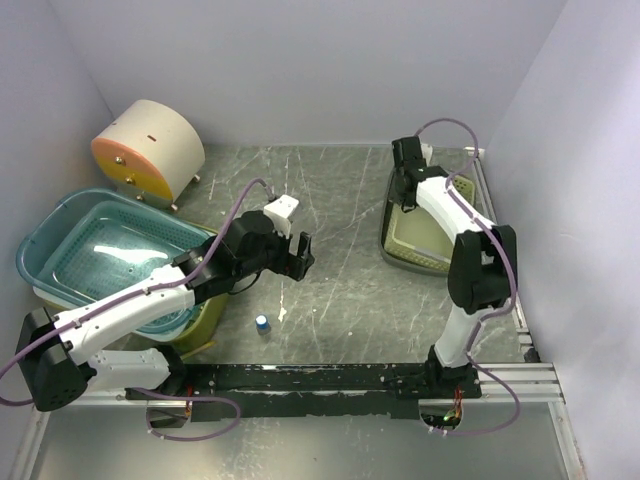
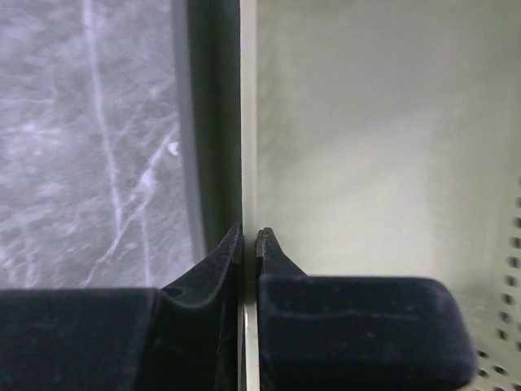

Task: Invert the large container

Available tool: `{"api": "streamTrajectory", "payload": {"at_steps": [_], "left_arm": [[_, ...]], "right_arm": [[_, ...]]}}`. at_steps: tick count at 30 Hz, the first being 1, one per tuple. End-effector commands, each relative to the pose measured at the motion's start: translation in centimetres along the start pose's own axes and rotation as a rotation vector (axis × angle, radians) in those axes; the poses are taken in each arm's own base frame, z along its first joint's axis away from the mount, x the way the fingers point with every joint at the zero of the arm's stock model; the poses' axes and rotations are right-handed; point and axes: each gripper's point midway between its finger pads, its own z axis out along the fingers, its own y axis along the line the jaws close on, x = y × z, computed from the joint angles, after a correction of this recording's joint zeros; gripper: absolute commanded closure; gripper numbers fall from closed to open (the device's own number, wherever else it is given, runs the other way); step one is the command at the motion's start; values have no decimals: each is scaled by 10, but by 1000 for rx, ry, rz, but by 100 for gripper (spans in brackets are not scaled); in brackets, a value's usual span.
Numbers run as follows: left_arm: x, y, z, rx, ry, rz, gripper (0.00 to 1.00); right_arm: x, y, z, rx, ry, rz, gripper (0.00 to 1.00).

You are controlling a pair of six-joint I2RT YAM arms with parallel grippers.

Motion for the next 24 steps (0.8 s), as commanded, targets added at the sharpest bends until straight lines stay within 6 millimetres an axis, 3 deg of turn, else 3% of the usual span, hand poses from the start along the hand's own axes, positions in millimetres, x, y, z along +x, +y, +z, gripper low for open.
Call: {"api": "streamTrajectory", "payload": {"at_steps": [1,4,6,7,9,11,16,19,24], "left_arm": [[-33,-8,-18,26,-69,-33,1],[-73,-14,-40,58,-139,-97,1],[-92,-7,-51,39,-152,-118,1],[-103,4,-56,4,-162,-140,1],[-129,27,-71,-69,-200,-197,1],[-149,44,-87,-102,-225,-243,1],[-185,46,-130,-90,-348,-269,1],[-190,49,-147,-101,-398,-260,1],[-194,48,-168,-96,-441,-267,1]], "right_arm": [[-68,23,-96,-92,-226,-12,100],[-95,48,-160,-257,-332,24,100],[-109,68,-203,-424,-430,56,100],[-113,76,-223,-508,-470,79,100],[-118,92,-243,-640,-505,109,100],[-118,117,-253,-787,-489,110,100],[-104,181,-266,-1165,-395,109,100],[-90,205,-276,-1358,-349,151,100],[-68,253,-271,-1507,-216,173,100]]}}
